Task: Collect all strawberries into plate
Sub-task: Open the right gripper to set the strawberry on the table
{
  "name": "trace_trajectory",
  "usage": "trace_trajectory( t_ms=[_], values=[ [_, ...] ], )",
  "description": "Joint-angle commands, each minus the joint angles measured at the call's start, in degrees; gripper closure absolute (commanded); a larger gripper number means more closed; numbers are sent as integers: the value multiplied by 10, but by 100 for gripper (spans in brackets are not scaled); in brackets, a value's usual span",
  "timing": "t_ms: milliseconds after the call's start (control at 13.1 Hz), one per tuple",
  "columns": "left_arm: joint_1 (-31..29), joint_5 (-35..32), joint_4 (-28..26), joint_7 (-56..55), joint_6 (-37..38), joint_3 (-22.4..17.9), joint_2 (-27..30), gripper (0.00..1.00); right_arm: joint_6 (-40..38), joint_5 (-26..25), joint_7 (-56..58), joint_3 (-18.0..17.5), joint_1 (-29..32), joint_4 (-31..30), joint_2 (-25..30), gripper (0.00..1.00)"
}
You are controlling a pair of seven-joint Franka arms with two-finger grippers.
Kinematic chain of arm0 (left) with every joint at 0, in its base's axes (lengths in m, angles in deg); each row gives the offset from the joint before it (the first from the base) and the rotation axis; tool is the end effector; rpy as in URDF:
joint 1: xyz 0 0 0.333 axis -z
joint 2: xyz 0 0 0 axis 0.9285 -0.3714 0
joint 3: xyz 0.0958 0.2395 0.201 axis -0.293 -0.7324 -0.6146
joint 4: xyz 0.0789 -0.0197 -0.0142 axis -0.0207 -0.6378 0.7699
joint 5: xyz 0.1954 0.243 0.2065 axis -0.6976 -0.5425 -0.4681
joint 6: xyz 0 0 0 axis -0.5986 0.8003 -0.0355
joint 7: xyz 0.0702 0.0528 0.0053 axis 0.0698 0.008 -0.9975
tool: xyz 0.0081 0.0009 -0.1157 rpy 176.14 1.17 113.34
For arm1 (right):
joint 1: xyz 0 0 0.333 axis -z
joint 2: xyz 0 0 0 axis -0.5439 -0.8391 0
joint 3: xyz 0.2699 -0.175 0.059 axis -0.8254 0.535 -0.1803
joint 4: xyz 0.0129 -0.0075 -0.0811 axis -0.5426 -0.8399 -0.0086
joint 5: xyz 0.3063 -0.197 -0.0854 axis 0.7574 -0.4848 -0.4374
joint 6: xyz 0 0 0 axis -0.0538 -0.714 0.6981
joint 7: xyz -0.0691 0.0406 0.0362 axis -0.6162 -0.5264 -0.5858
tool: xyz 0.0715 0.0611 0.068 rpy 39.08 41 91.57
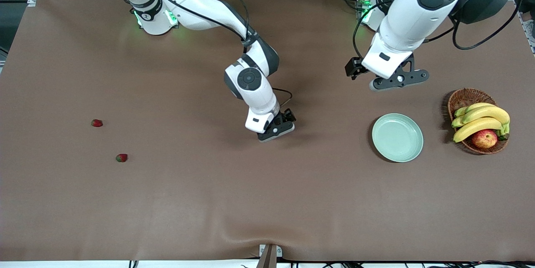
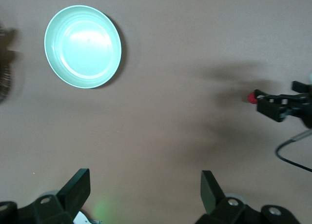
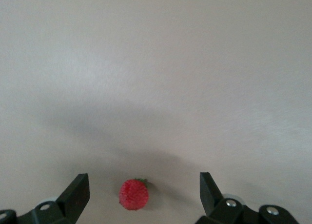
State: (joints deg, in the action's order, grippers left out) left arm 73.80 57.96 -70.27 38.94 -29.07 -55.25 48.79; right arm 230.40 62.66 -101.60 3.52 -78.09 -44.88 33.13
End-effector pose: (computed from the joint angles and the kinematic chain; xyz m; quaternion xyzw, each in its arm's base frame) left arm 0.4884 -0.2509 0.5451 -0.9950 -0.0847 0.0475 0.0212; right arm 0.5491 0.5087 0.2524 -0.9771 -0.1574 -0.0910 0.1101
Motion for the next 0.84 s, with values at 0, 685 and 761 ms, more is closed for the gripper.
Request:
trace_trajectory(
  t_ms=[0, 685, 761],
  values=[
    [13, -9, -10, -28, -17, 2, 2, 0, -66, 3, 6, -7, 43, -12, 60, 0],
    [121, -70, -1, -247, -108, 2, -86, 0, -282, -43, 139, 29, 229, -18, 159, 0],
    [134, -73, 6, -267, -117, 2, -101, 0, -290, -55, 139, 39, 244, -23, 158, 0]
  ],
)
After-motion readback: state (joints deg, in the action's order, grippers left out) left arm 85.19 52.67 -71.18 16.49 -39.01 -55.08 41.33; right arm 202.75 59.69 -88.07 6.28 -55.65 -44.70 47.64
